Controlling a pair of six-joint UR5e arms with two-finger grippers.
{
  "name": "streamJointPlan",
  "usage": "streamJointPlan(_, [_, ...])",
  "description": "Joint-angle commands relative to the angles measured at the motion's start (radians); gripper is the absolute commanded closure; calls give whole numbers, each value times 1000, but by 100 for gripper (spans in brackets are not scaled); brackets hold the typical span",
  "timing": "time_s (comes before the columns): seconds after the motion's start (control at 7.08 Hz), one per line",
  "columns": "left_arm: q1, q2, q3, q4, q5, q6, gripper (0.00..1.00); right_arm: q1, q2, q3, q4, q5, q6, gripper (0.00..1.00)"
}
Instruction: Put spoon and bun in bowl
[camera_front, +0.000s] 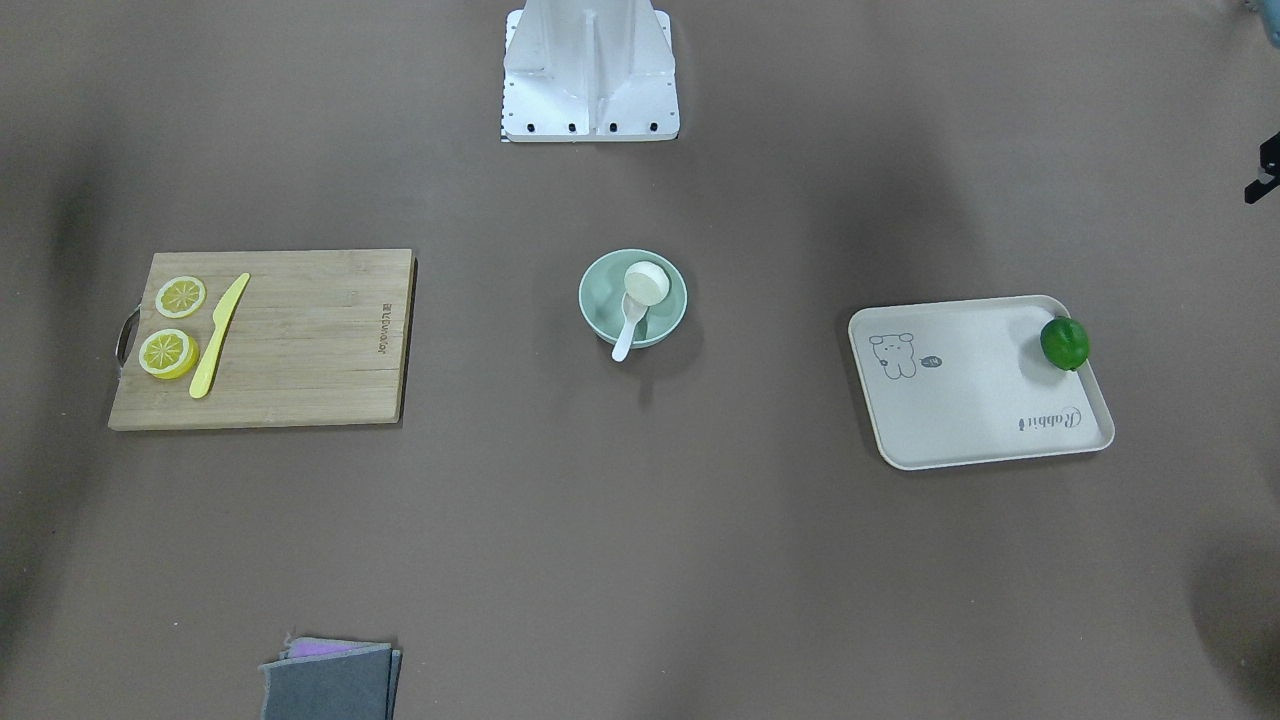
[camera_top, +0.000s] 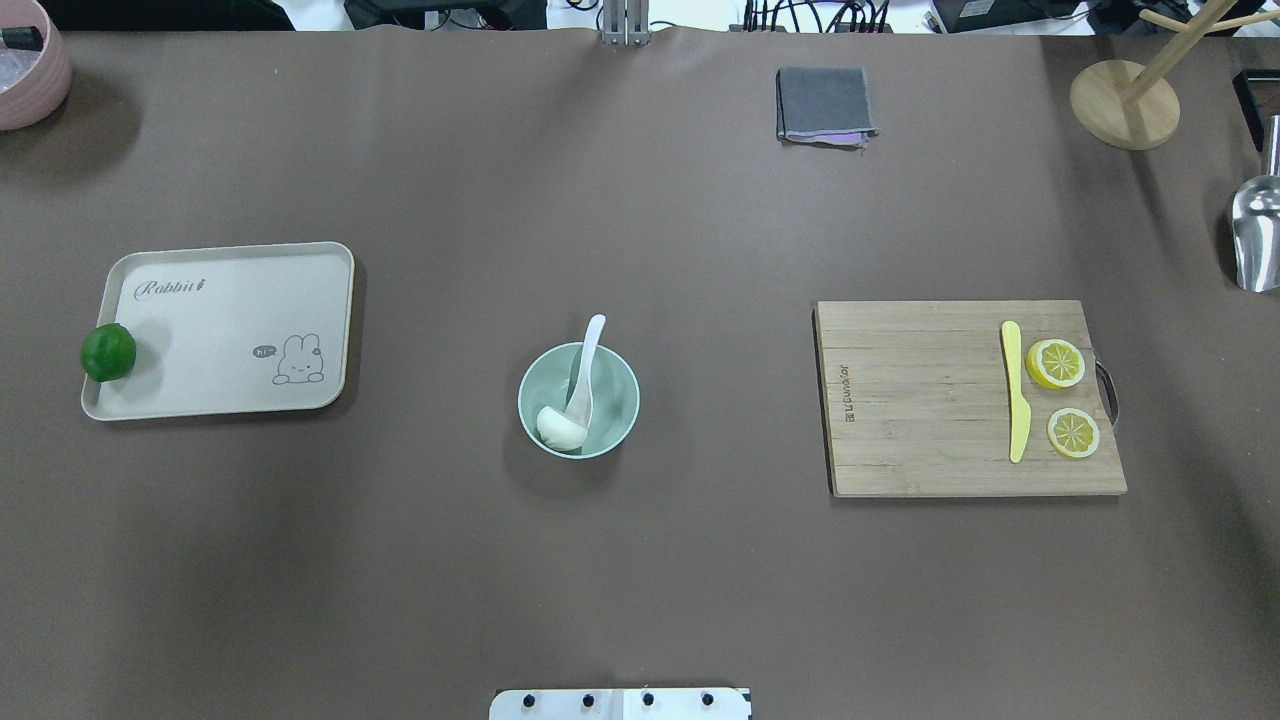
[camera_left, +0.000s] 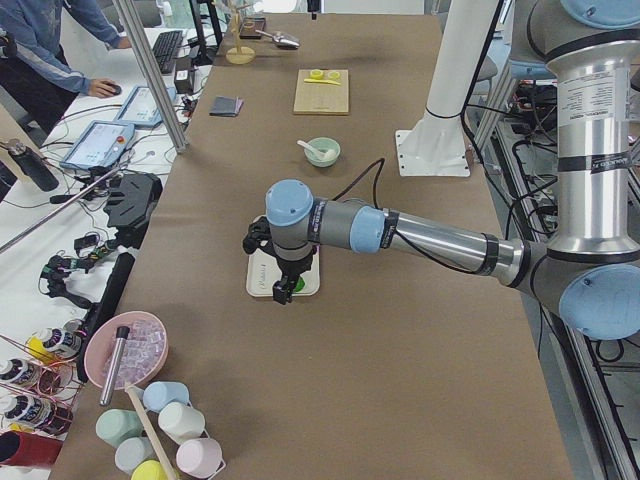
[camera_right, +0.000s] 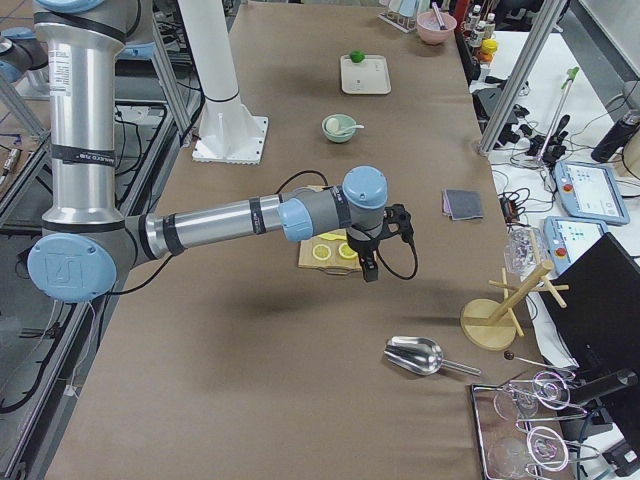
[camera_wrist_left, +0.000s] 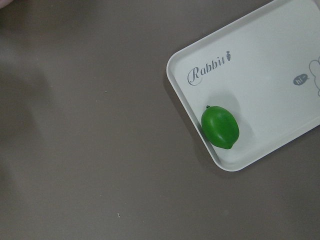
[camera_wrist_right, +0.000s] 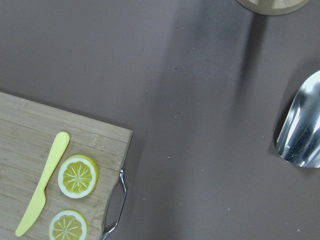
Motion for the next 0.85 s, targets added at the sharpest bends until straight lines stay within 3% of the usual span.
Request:
streamJointPlan(0.0, [2, 0, 31, -24, -7, -7, 2, 4, -1, 5, 5, -11, 0, 0])
streamJointPlan(0.71, [2, -43, 35, -24, 5, 1, 2, 10, 3, 4, 7, -22, 1, 0])
